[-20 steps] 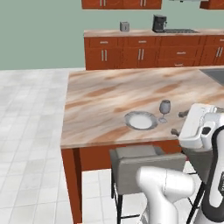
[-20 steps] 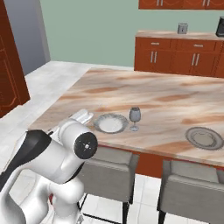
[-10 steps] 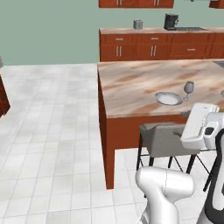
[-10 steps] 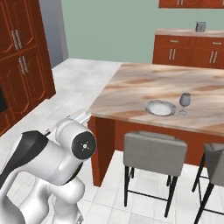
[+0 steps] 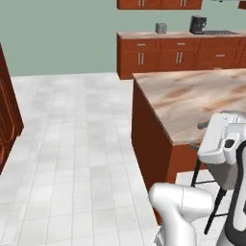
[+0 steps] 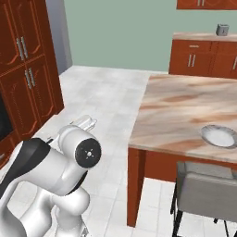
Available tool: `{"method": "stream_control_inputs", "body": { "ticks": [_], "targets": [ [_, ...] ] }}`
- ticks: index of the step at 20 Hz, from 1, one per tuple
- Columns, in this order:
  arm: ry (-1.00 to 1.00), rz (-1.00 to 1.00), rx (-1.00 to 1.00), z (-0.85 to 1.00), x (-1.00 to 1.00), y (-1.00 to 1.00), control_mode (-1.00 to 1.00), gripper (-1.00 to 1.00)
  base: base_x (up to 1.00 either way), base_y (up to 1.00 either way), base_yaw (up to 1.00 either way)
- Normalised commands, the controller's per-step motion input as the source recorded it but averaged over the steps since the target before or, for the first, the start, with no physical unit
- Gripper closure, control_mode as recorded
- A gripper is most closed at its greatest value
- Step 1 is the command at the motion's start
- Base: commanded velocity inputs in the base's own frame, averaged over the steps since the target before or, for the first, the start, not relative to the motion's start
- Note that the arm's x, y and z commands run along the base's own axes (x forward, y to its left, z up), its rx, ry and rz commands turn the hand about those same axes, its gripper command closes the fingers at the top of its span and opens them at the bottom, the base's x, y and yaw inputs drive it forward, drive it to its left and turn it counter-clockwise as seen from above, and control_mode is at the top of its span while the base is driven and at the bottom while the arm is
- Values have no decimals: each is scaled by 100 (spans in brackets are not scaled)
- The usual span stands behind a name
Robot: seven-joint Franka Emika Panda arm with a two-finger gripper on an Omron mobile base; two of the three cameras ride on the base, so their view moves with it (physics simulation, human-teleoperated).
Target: Retrieve the wine glasses from the counter and place one next to each plate.
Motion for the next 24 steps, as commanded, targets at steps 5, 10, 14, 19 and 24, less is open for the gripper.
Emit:
{"method": "stream_control_inputs", "body": {
  "ticks": [5, 10, 14, 19, 24],
  "targets": [
    [0, 0, 0, 0, 0, 0, 100, -100, 100, 100, -18],
    [0, 0, 0, 0, 0, 0, 100, -100, 100, 99, -22],
    [0, 0, 0, 0, 0, 0, 100, -100, 100, 75, -17],
    [0, 0, 0, 0, 0, 0, 100, -100, 100, 51, -12],
    [0, 0, 0, 0, 0, 0, 100, -100, 100, 7, 0]
  ]
}}
